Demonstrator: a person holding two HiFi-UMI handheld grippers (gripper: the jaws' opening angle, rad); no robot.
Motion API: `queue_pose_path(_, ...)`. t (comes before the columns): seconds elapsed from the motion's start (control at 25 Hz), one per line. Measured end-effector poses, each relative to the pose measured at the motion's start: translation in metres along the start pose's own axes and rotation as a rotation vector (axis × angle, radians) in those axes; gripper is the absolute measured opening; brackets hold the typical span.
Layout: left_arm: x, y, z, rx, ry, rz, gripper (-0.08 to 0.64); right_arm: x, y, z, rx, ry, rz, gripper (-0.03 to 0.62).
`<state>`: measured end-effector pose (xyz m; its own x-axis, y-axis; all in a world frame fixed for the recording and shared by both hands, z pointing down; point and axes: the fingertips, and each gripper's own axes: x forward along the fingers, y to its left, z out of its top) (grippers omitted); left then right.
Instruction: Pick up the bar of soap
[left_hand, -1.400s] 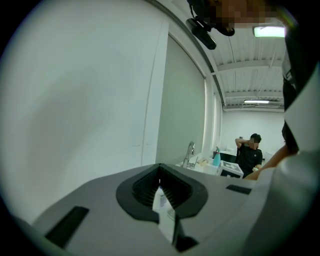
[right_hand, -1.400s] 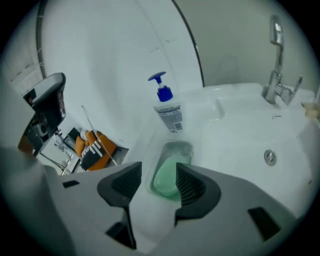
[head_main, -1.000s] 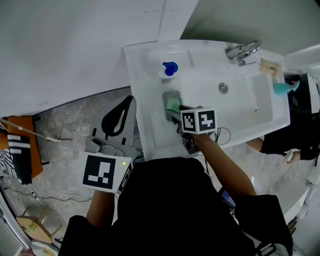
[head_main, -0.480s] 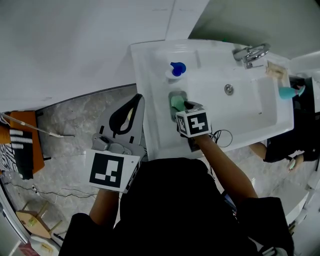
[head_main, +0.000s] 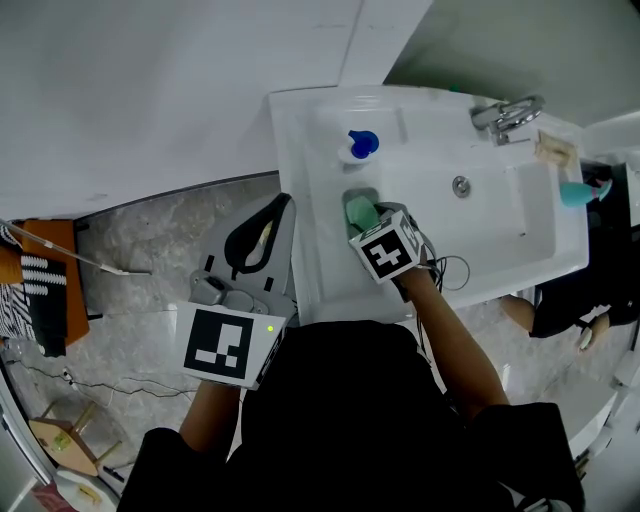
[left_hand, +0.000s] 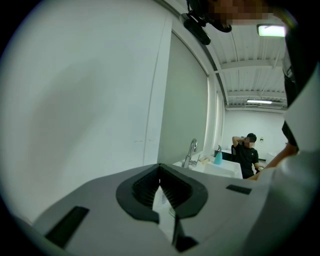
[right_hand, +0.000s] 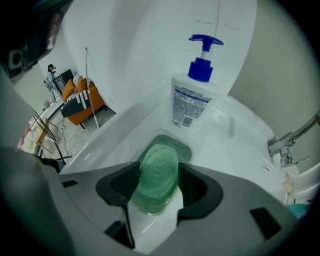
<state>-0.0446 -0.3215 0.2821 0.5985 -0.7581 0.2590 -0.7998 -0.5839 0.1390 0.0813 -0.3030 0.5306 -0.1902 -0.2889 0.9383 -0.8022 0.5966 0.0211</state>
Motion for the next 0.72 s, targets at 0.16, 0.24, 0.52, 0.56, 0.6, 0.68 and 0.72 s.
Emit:
queue_pose_path(0.16,0.000,0.004,-0.001,0.028,-0.003,0.005,0.008,0.002,-0.004,-0.002,0.017,0.010,0.000,0.238)
queue_pose_path(0.24,0.001,0.002,-0.001,0.025,-0.002,0.002,0.008,0.003,-0.005,0.000,0.019,0.022,0.012,0.238)
queue_pose_path(0.52,0.007,-0.008,-0.005,0.010,0.006,-0.023,0.008,0.005,-0.003,-0.006,-0.018,0.174,0.097,0.239)
queue_pose_path(0.56,0.007,-0.008,-0.005,0.010,0.001,-0.026,0.008,0.006,-0.003,0.001,-0.038,0.172,0.104,0.239)
queue_pose_path(0.6,0.007,-0.009,-0.004,0.009,-0.005,-0.026,0.008,0.007,-0.004,0.007,-0.054,0.163,0.104,0.238)
queue_pose_path(0.68,0.005,-0.010,-0.001,0.002,-0.016,-0.024,0.008,0.007,-0.007,0.009,-0.053,0.136,0.100,0.238)
queue_pose_path(0.72,0.004,-0.010,0.000,-0.003,-0.019,-0.023,0.008,0.006,-0.007,0.007,-0.033,0.115,0.105,0.236)
